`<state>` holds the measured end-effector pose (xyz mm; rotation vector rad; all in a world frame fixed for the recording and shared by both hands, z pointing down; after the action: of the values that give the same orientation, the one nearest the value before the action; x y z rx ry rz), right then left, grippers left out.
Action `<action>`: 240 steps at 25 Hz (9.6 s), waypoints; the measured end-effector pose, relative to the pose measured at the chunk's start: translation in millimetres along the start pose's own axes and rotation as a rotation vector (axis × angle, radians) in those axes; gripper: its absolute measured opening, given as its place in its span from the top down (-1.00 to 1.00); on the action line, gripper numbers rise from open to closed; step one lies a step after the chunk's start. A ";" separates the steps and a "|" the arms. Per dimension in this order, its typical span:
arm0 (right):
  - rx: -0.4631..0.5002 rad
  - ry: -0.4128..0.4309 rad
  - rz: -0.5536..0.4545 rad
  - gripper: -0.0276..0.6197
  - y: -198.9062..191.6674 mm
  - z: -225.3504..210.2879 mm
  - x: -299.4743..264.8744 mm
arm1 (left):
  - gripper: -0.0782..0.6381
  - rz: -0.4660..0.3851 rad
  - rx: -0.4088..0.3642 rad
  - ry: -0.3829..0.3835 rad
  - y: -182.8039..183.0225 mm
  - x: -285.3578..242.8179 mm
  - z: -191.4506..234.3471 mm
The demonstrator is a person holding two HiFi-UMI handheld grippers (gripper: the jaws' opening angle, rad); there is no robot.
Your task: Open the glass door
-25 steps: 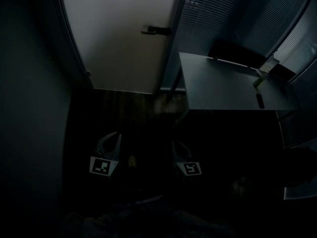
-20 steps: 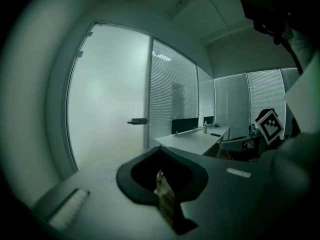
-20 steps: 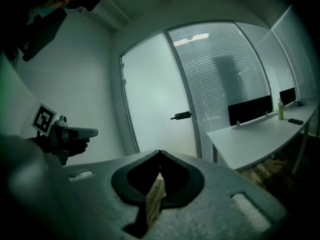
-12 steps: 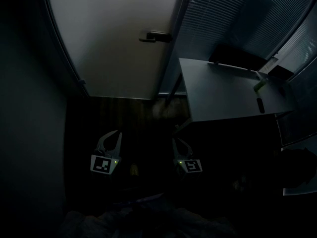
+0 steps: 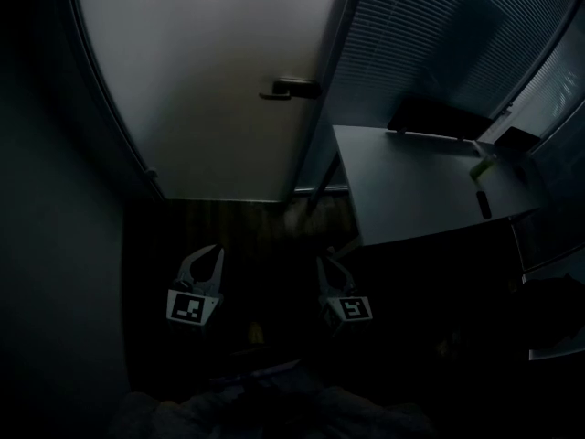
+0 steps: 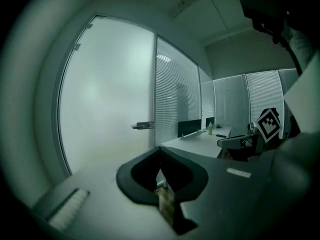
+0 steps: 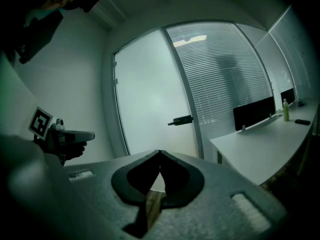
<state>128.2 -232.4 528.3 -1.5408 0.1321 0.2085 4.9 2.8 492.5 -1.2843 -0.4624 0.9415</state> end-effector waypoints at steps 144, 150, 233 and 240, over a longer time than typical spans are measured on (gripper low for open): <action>-0.177 -0.569 0.098 0.91 22.7 -175.8 -274.1 | 0.64 0.356 -1.080 -0.467 53.6 -569.9 139.9; -0.155 -0.601 0.116 0.91 25.0 -162.0 -277.8 | 0.64 0.358 -1.077 -0.482 55.2 -563.8 139.4; -0.193 -0.761 0.071 0.91 -10.3 63.1 -71.9 | 0.64 0.248 -1.242 -0.720 -7.6 -311.3 88.7; -0.193 -0.791 0.076 0.91 -11.3 98.7 -57.7 | 0.64 0.238 -1.264 -0.750 -9.8 -277.4 85.8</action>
<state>69.8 -137.0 554.5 -1.5395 -0.4670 0.8910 -213.5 -167.8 579.9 -2.0916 -1.7055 1.3909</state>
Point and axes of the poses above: the fingertips, and each gripper's own axes: x backward along the fingers, z to its left, y out of its top, the point moved 6 cm from there along x, backward along the fingers, and after that the axes turned 14 degrees about x, right-handed, at the moved point
